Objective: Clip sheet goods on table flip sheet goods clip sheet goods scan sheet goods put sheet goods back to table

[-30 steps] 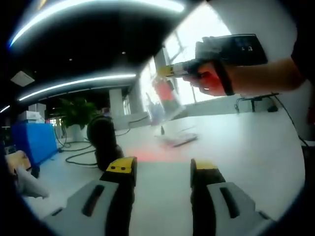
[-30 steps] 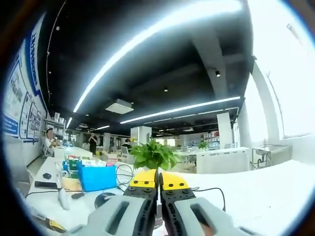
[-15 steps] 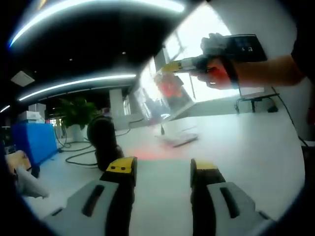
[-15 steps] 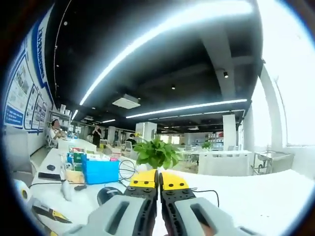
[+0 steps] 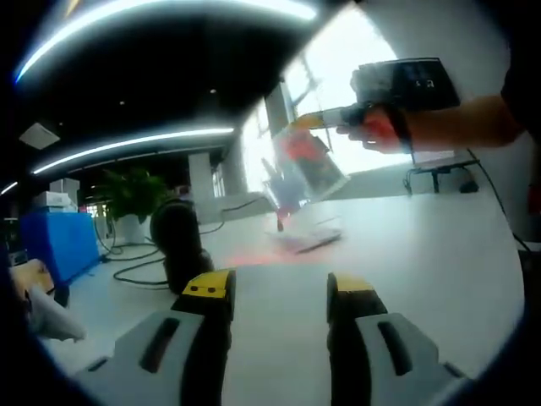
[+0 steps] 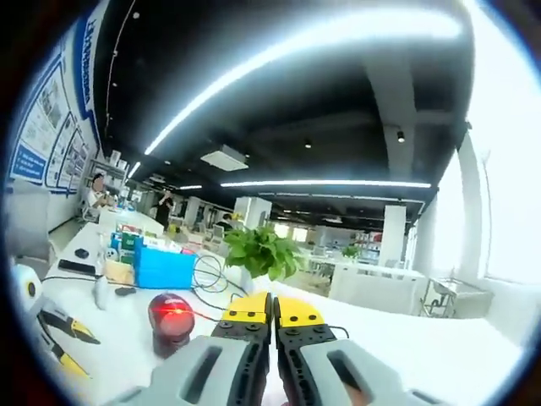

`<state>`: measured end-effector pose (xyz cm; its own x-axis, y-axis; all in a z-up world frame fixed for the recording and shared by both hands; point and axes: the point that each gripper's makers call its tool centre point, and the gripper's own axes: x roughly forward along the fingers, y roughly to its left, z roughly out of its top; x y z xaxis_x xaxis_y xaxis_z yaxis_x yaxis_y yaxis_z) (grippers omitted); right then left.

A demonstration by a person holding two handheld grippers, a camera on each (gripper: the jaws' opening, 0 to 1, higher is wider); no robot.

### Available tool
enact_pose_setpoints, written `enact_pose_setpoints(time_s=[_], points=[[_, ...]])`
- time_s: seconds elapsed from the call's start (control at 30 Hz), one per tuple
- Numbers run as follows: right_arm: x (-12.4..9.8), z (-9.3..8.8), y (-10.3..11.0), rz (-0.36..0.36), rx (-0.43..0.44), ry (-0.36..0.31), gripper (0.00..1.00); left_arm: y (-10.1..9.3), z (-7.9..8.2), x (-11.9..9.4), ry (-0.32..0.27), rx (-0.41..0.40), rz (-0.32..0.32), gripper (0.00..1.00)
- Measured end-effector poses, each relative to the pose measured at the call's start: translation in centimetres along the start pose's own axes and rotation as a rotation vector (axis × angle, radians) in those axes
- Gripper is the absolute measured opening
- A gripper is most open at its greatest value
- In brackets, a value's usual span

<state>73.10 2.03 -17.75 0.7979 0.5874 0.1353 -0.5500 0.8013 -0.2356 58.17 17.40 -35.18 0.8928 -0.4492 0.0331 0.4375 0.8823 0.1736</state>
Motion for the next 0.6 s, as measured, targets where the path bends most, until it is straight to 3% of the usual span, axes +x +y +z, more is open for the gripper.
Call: enact_pose_setpoints(time_s=[0.27,0.6], points=[[0.1,-1.2,0.5,0.031,-0.045,0.012,0.00,0.0,-0.1,0.0,0.003,0.003,-0.001,0.36],[0.0,-3.2,1.2,0.046,0.012,0.031,0.00,0.1,-0.1,0.1,0.001,0.003,0.002,0.36]])
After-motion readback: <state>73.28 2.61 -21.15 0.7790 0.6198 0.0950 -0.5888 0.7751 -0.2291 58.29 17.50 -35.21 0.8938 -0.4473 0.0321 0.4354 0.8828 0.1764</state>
